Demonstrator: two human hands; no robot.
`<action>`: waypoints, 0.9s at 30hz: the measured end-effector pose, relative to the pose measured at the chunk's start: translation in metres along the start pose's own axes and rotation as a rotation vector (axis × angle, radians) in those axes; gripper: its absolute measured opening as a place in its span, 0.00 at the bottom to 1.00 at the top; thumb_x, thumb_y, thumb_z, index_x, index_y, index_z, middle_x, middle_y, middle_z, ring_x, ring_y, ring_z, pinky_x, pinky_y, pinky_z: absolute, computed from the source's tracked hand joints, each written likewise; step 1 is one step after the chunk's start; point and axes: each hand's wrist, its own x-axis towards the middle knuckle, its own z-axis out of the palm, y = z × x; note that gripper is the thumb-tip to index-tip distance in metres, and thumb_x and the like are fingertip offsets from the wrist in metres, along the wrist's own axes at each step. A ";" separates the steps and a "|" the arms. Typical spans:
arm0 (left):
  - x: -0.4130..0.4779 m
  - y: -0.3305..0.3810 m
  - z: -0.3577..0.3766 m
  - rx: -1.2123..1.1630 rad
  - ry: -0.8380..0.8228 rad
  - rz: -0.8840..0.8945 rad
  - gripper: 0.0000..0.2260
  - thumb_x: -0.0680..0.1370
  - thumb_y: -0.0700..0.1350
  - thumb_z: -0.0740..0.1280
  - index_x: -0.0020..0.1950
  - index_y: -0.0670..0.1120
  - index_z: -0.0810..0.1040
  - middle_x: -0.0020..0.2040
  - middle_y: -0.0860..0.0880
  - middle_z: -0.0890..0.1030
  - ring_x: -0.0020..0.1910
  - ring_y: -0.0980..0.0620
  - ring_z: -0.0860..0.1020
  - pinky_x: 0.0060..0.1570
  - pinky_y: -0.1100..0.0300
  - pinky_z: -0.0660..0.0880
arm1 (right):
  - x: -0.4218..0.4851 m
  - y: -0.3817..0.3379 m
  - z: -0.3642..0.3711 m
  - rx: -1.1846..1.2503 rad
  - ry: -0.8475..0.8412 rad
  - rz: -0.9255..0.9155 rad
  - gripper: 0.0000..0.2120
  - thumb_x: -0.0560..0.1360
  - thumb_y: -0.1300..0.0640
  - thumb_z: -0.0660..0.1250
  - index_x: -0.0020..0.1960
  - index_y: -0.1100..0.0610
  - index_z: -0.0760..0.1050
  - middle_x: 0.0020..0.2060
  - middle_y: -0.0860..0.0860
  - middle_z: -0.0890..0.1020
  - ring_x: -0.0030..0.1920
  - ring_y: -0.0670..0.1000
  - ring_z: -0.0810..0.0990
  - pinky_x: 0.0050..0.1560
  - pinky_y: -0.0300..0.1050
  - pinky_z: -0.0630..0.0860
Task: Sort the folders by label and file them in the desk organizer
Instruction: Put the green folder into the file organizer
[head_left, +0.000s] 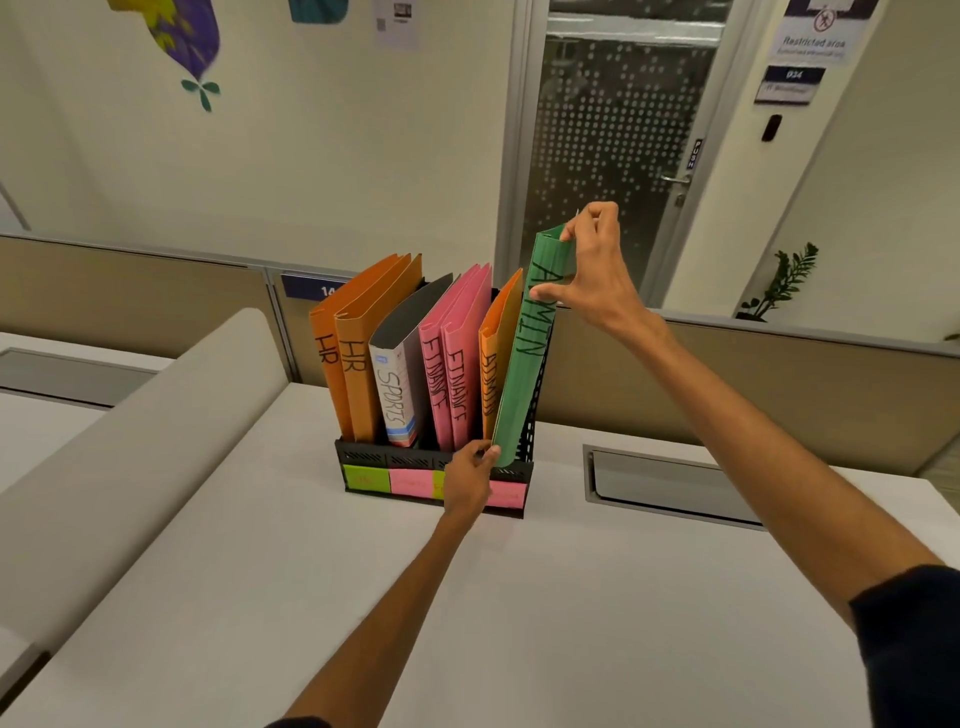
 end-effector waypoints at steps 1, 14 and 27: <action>0.004 -0.001 -0.002 0.147 0.032 0.049 0.16 0.81 0.52 0.63 0.62 0.44 0.78 0.56 0.46 0.82 0.53 0.46 0.81 0.50 0.50 0.79 | 0.003 0.003 0.001 -0.015 -0.010 0.001 0.34 0.60 0.47 0.82 0.54 0.59 0.67 0.59 0.55 0.64 0.58 0.50 0.66 0.59 0.35 0.68; 0.035 -0.004 -0.019 0.749 0.140 0.098 0.25 0.72 0.70 0.62 0.41 0.47 0.74 0.36 0.51 0.80 0.35 0.50 0.78 0.36 0.58 0.73 | 0.024 0.010 0.020 -0.045 -0.124 0.007 0.32 0.62 0.44 0.79 0.55 0.53 0.65 0.53 0.48 0.71 0.55 0.47 0.69 0.47 0.45 0.71; 0.041 0.004 -0.005 0.837 0.217 -0.014 0.28 0.72 0.70 0.64 0.41 0.44 0.78 0.37 0.47 0.82 0.37 0.45 0.80 0.39 0.56 0.74 | 0.021 0.009 0.030 0.028 -0.095 -0.008 0.27 0.65 0.51 0.78 0.55 0.56 0.66 0.50 0.48 0.71 0.51 0.47 0.68 0.51 0.41 0.71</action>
